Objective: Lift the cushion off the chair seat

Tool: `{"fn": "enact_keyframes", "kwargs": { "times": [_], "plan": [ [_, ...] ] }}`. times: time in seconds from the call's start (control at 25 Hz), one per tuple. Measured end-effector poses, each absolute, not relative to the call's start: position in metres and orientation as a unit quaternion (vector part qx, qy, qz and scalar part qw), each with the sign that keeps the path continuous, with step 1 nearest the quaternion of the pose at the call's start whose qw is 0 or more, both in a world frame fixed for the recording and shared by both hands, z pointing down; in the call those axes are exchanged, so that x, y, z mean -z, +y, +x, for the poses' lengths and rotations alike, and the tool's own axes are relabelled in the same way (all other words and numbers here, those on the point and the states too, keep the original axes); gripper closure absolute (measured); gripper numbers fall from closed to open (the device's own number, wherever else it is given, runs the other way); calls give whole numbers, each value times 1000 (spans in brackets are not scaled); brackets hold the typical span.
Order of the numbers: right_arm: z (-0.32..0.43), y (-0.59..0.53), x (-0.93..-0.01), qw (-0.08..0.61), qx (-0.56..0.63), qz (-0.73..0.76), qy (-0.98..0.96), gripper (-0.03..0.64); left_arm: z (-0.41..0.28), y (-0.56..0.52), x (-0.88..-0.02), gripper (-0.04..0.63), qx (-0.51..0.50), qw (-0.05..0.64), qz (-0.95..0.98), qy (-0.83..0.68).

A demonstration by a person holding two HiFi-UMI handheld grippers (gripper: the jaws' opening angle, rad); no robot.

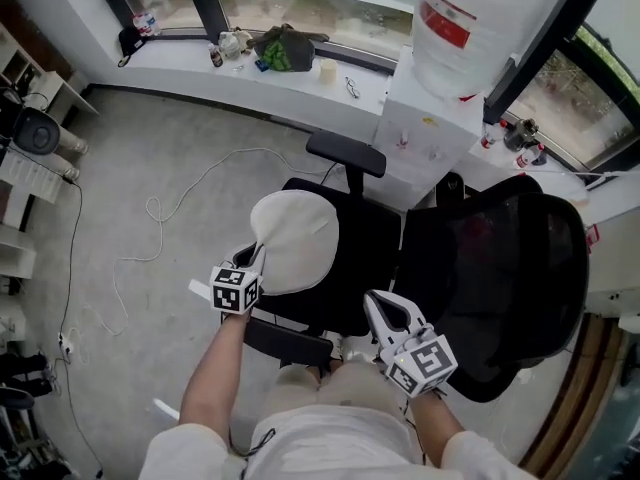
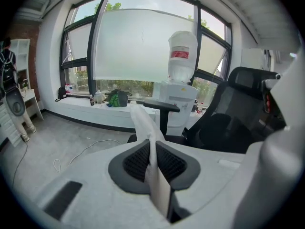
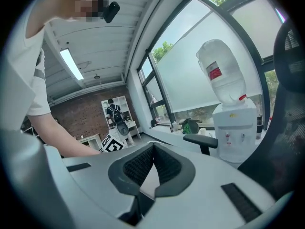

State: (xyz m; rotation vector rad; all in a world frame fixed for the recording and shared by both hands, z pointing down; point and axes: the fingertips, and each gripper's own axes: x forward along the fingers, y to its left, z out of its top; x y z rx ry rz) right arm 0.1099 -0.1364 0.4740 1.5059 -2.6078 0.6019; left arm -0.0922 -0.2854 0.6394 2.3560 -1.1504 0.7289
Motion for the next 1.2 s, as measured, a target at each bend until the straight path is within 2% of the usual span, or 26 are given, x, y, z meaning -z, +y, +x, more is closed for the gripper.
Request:
{"fn": "enact_keyframes", "kwargs": {
  "times": [0.56,1.2],
  "plan": [
    [69,-147,-426,26,-160,468,-869,615,-143,-284,-542,557,-149,197,843,-479],
    [57,-180,-357,26,-89,486,-869,615,-203,-283,-430,557,-37,143,848,-509]
  ]
}}
